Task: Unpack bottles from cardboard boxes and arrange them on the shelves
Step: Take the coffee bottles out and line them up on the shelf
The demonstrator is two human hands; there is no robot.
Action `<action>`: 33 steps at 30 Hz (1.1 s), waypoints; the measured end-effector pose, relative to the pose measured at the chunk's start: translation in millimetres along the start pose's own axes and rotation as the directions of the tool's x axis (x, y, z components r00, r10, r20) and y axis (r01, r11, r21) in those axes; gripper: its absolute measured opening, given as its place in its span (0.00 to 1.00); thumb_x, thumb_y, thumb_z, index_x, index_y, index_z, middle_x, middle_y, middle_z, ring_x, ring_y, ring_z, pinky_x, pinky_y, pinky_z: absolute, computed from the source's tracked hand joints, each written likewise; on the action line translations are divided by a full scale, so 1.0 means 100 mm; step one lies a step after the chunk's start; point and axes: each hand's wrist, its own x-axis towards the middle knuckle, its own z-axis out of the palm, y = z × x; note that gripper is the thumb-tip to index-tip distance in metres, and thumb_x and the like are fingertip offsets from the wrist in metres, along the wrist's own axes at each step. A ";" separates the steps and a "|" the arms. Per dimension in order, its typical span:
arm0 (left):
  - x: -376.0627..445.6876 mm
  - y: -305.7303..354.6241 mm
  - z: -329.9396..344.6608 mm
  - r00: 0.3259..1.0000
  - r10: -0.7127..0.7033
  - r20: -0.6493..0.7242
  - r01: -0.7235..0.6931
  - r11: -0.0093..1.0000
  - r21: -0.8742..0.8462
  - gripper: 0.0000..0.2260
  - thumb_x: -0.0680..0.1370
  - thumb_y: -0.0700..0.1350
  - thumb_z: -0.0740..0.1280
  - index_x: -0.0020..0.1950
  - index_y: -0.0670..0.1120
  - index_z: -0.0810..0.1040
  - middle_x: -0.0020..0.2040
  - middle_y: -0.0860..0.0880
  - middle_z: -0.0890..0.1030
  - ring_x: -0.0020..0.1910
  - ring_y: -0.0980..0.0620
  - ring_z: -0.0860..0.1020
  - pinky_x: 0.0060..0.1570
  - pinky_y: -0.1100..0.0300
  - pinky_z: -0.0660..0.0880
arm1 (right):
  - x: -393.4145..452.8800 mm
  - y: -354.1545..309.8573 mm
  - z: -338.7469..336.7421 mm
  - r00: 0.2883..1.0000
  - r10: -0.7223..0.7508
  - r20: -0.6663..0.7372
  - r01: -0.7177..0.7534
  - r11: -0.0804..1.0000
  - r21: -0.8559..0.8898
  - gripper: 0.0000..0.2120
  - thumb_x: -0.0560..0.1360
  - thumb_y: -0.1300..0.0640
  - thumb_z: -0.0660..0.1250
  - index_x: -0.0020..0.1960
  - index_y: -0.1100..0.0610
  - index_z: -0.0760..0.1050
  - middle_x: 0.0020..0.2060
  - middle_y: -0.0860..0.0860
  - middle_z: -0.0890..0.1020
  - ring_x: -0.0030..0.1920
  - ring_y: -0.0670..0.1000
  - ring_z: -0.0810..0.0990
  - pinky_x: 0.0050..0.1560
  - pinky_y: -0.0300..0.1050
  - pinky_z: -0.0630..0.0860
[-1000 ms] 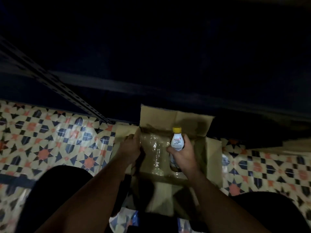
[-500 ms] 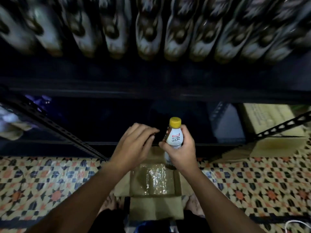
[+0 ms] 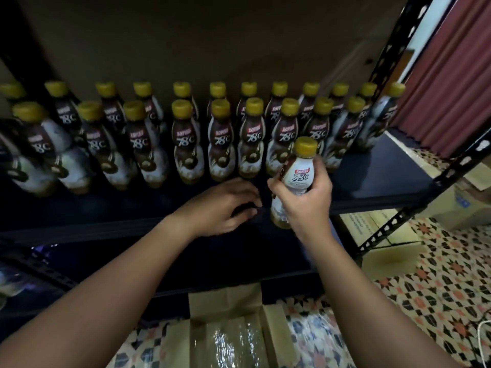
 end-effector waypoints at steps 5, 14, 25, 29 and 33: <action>0.06 -0.07 0.02 1.000 -0.009 -0.011 0.008 0.998 -0.059 0.09 0.82 0.47 0.70 0.59 0.44 0.84 0.59 0.50 0.81 0.59 0.53 0.78 0.60 0.54 0.75 | 0.10 0.11 -0.06 1.000 0.025 0.002 -0.025 1.000 0.013 0.17 0.66 0.61 0.77 0.50 0.59 0.74 0.41 0.60 0.81 0.41 0.61 0.82 0.42 0.59 0.80; 0.05 -0.05 0.04 0.993 -0.099 -0.064 0.088 0.984 -0.154 0.09 0.79 0.46 0.73 0.59 0.47 0.85 0.58 0.53 0.82 0.60 0.57 0.78 0.61 0.55 0.76 | 0.34 0.12 -0.11 0.998 -0.060 -0.032 0.059 0.998 -0.026 0.19 0.68 0.67 0.79 0.53 0.60 0.74 0.39 0.48 0.81 0.40 0.43 0.81 0.43 0.38 0.77; 0.08 -0.05 0.02 0.984 -0.176 -0.033 0.163 0.957 -0.239 0.08 0.78 0.47 0.74 0.57 0.48 0.86 0.59 0.56 0.81 0.61 0.60 0.78 0.64 0.63 0.72 | 0.27 0.32 -0.36 0.982 -0.080 0.169 0.099 0.989 -0.108 0.34 0.70 0.60 0.73 0.71 0.44 0.64 0.60 0.45 0.78 0.61 0.41 0.79 0.60 0.35 0.75; 0.09 -0.03 0.00 0.977 -0.210 -0.026 0.195 0.939 -0.284 0.08 0.77 0.45 0.76 0.55 0.48 0.86 0.58 0.55 0.82 0.61 0.61 0.78 0.64 0.66 0.71 | 0.23 0.39 -0.45 0.979 -0.076 0.191 0.105 0.983 -0.148 0.30 0.69 0.62 0.75 0.69 0.52 0.72 0.59 0.41 0.82 0.61 0.43 0.80 0.62 0.38 0.76; 0.09 -0.04 0.00 0.972 -0.233 -0.015 0.216 0.922 -0.322 0.08 0.76 0.44 0.76 0.55 0.48 0.86 0.58 0.55 0.82 0.61 0.60 0.79 0.64 0.66 0.71 | 0.23 0.43 -0.46 0.981 -0.059 0.183 0.093 0.979 -0.182 0.30 0.68 0.68 0.79 0.62 0.44 0.75 0.52 0.35 0.83 0.56 0.39 0.82 0.56 0.32 0.75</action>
